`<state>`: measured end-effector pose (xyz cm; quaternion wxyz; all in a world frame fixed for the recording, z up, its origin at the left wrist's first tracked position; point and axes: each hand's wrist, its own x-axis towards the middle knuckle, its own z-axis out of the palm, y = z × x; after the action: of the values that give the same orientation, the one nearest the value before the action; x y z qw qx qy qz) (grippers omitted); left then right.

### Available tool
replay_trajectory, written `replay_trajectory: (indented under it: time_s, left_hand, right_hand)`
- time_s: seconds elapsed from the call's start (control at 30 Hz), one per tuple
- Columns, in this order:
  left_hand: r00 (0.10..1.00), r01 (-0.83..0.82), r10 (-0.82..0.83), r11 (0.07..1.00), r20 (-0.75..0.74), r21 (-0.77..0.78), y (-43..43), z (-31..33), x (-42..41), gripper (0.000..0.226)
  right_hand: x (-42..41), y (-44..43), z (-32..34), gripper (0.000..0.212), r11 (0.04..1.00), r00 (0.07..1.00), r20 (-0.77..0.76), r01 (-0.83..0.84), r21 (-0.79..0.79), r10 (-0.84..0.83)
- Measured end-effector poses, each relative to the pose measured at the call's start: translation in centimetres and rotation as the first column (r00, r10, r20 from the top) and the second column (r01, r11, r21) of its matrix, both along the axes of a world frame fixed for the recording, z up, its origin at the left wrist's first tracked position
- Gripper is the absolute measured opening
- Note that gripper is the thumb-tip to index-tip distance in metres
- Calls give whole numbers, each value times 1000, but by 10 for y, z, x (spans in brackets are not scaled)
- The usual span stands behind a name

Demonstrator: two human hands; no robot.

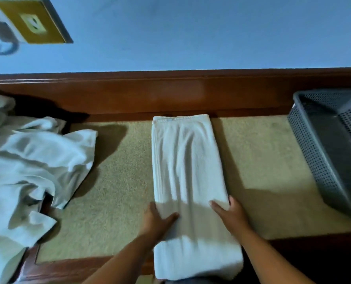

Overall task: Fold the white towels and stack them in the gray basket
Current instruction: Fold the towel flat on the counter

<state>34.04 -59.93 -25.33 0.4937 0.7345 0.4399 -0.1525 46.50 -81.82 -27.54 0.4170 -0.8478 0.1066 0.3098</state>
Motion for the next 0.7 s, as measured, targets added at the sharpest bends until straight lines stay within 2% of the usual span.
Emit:
replay_trajectory:
  time_s: [0.03,0.13,0.23,0.3,0.37,0.43,0.5,0.57,0.63,0.7]
  left_hand:
    - [999,33,-33,999,-25,-18,-11,1,-20,70]
    - [995,87,-89,995,-41,-54,-32,4,-70,63]
    - [998,56,-58,997,-34,-55,-37,7,-106,52]
    - [1000,9,-11,986,-13,-164,-38,8,-120,42]
    - [999,-46,50,944,1,-328,-41,11,-135,36]
    - [998,-57,59,909,-8,-412,-48,9,-151,37]
    - [998,-60,55,906,-25,-419,-57,2,-167,43]
    - [998,-55,54,914,-16,-401,-69,-1,-185,45]
    - [998,-57,58,927,-8,-370,-82,2,-199,30]
    - [996,-83,88,944,2,-320,-93,5,-209,12]
  right_hand:
    - [-17,-11,-2,69,1000,999,-31,6,1,-6]
    - [-59,-40,6,34,1000,995,-103,7,19,-5]
    - [-99,-61,19,29,994,992,-121,56,93,-44]
    - [-125,-73,26,42,989,987,-157,64,134,-43]
    - [-155,-82,32,67,985,975,-222,66,158,-30]
    - [-183,-92,30,76,978,957,-283,120,170,-68]
    - [-207,-100,27,72,968,943,-307,187,165,-129]
    - [-226,-105,27,83,966,942,-294,211,151,-160]
    - [-237,-112,26,107,971,948,-279,197,135,-154]
    - [-243,-122,23,114,969,955,-258,188,160,-143]
